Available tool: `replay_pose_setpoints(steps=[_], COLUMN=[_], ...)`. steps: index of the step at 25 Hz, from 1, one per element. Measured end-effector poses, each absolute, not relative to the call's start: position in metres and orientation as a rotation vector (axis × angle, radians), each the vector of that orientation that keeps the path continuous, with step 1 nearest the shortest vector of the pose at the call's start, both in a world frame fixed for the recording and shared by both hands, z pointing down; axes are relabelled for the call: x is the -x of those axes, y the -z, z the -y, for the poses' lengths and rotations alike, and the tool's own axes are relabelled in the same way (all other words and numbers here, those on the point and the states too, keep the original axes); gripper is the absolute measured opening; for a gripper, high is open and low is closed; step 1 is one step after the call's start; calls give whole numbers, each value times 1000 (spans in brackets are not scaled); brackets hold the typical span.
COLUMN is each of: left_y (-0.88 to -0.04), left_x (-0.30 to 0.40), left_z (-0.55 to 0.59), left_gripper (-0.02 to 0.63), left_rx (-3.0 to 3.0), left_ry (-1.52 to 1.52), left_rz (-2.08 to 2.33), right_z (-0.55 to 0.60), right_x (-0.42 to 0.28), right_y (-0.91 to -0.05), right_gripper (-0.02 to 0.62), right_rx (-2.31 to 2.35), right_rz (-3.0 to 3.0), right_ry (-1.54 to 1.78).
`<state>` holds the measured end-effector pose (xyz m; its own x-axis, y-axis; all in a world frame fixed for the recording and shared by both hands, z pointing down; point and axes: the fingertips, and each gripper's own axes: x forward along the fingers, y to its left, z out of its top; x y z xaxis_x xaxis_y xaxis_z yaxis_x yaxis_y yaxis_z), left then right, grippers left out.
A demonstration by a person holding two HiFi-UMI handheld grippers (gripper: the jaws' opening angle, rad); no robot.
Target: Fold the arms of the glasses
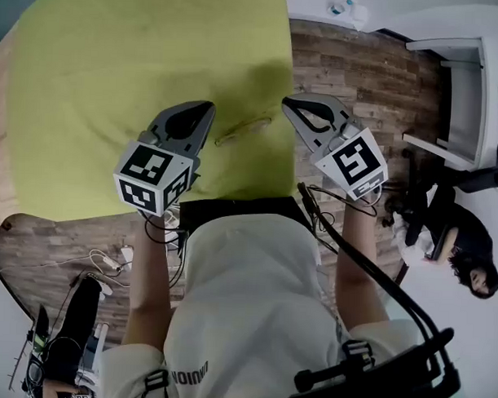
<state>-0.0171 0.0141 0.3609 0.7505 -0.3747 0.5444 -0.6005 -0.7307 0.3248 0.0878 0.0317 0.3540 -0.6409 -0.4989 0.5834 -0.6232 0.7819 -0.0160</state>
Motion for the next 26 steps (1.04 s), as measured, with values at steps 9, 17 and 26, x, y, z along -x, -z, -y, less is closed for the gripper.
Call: replay_pose_setpoints(steps=[9,17,26], left_y=[-354,-352,-361], left_x=[28,26,26], left_z=[-17,-18,-17], left_gripper=[14,14,14], left_rx=[-2470,-2476,-2475], left_ry=[-604,-609,-639], left_rz=[764,750,729], right_z=[-26,-22,-17], right_x=[-84,-83,-82], right_y=[-346,-345,-354], right_gripper=[19,18,20], right_rx=[-864,-886,-874], right_rz=[2404,2402,2394], right_ry=[-260,-255,-266])
